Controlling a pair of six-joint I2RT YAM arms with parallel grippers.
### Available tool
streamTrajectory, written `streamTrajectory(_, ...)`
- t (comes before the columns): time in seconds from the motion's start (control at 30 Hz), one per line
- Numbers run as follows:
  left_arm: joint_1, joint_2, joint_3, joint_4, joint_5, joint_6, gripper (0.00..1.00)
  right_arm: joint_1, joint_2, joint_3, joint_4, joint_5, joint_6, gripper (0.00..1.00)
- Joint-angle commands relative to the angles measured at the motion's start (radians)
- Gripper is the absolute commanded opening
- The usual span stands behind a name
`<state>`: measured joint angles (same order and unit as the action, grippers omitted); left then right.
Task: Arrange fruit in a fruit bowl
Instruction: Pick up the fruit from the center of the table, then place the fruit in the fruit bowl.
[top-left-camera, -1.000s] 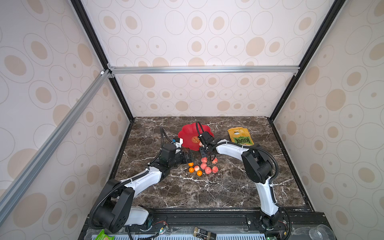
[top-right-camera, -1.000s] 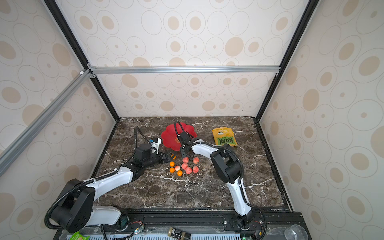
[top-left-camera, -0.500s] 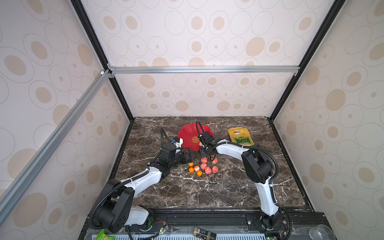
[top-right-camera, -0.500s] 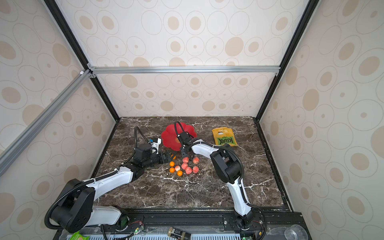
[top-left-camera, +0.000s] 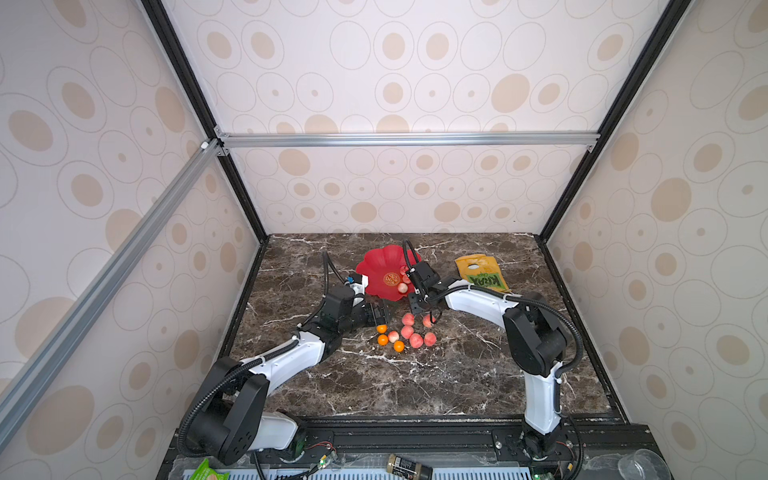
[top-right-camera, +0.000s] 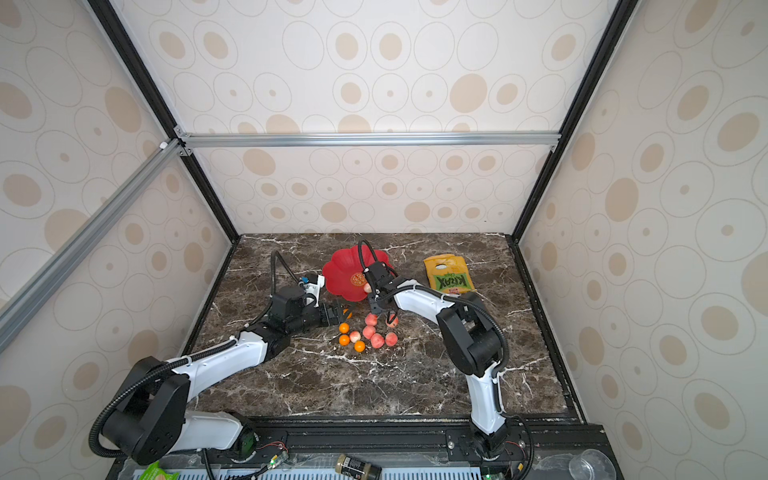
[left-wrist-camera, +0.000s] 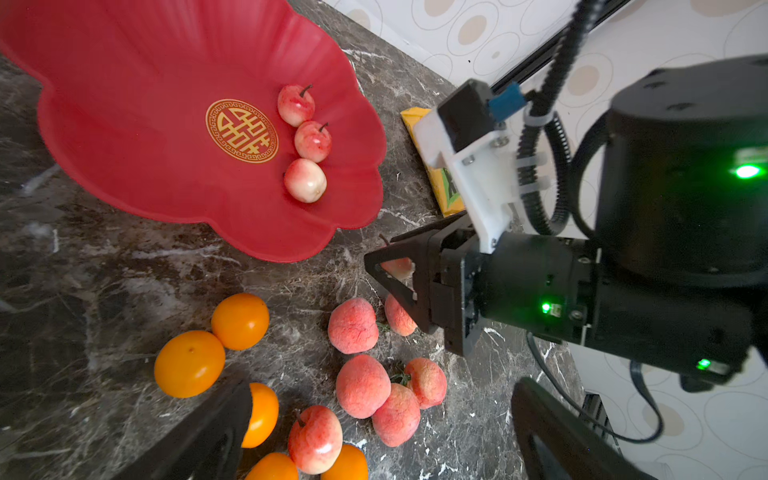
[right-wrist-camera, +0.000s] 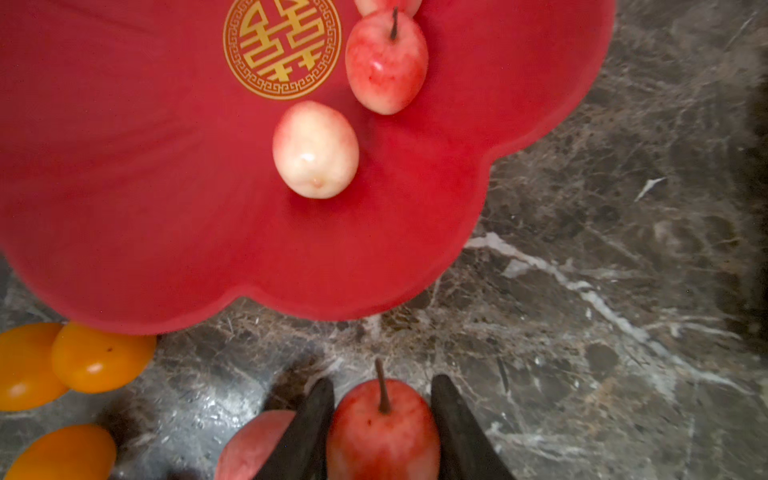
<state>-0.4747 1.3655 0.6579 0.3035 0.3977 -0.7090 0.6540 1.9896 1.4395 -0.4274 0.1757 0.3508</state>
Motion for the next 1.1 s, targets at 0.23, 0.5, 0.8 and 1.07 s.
streamTrajectory(0.23, 0.037, 0.086, 0.150, -0.050, 0.024, 0.036, 0.98, -0.004, -0.077, 0.053, -0.039, 0.018, -0.012, 0.39)
streamTrajectory(0.5, 0.097, 0.145, 0.198, -0.054, 0.052, 0.046, 0.98, -0.002, 0.058, 0.233, -0.089, -0.017, -0.026, 0.39)
streamTrajectory(0.8, 0.142, 0.168, 0.205, -0.044, 0.059, 0.043, 0.98, 0.002, 0.199, 0.407, -0.153, -0.056, -0.052, 0.39)
streamTrajectory(1.07, 0.166, 0.158, 0.181, -0.033, 0.053, 0.030, 0.98, 0.021, 0.279, 0.507, -0.200, -0.084, -0.067, 0.39)
